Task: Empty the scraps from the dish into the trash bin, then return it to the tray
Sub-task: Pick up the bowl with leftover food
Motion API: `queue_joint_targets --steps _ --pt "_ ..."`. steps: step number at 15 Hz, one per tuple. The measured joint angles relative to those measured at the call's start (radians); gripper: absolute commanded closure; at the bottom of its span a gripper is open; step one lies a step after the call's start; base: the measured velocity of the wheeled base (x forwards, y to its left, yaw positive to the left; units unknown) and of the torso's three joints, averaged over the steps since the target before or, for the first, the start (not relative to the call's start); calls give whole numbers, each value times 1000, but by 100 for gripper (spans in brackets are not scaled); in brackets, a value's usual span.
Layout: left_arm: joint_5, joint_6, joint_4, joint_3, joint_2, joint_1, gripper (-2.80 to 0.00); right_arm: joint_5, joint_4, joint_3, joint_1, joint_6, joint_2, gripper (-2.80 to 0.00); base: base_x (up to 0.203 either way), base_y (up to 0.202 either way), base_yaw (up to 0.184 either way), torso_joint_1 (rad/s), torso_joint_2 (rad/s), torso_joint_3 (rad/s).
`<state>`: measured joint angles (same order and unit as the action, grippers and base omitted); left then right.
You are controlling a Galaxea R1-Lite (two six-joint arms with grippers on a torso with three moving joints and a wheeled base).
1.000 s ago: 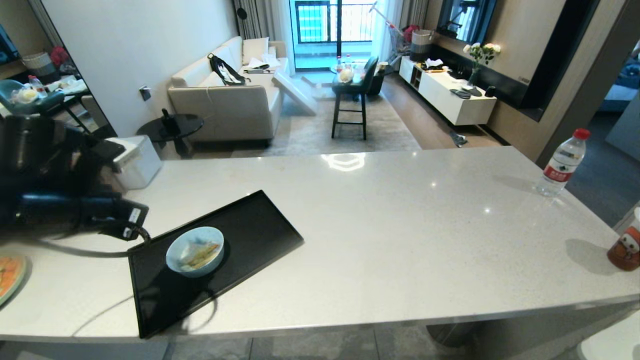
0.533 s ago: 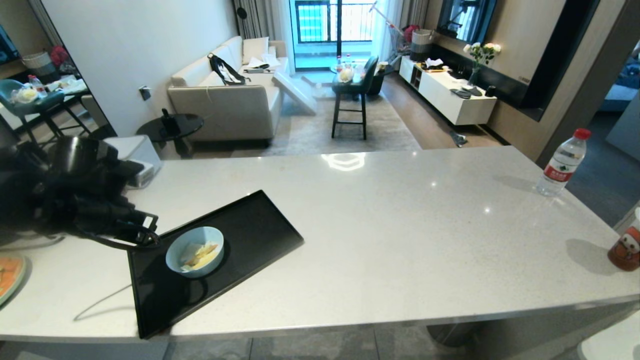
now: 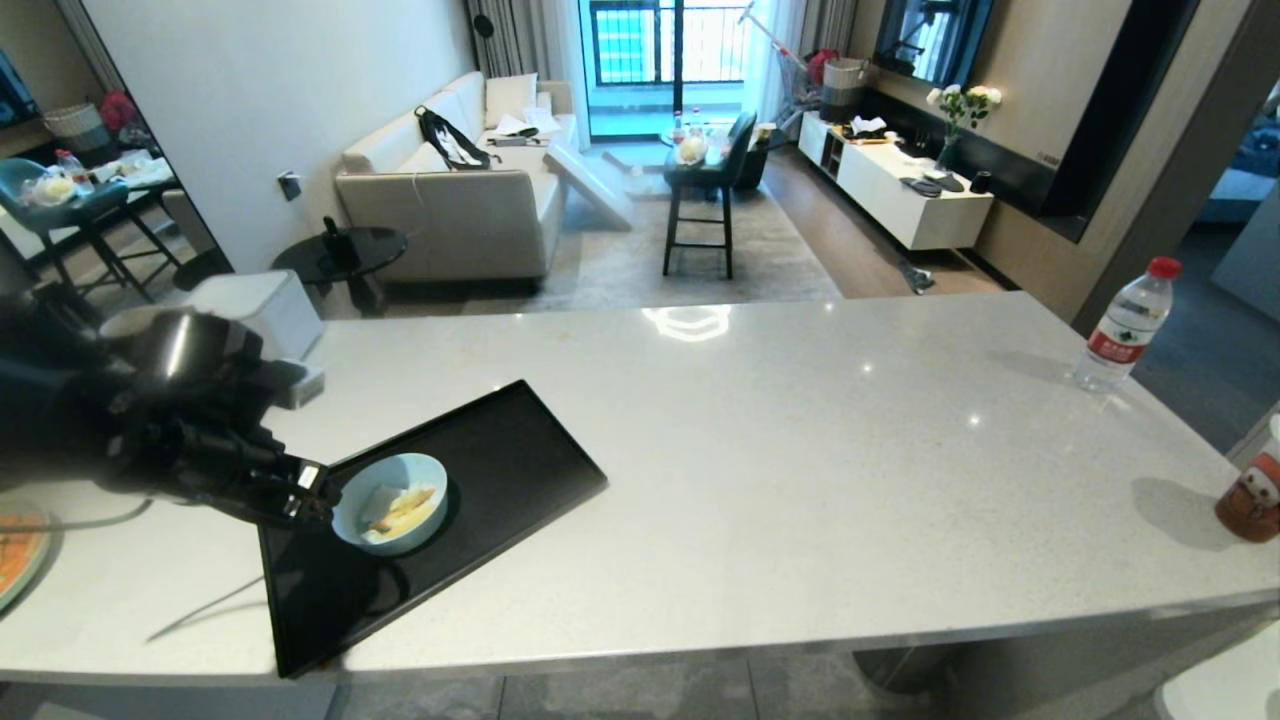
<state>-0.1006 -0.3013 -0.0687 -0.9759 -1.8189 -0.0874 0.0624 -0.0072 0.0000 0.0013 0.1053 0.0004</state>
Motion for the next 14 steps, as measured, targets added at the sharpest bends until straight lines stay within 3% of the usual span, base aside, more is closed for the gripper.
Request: queue_joint_targets --steps 4,14 --pt "50 2 4 27 -8 5 -280 0 0 0 0 0 0 0 0 0 0 0 0 0" --pt "44 -4 25 -66 -115 7 -280 0 0 0 0 0 0 0 0 0 0 0 0 0"
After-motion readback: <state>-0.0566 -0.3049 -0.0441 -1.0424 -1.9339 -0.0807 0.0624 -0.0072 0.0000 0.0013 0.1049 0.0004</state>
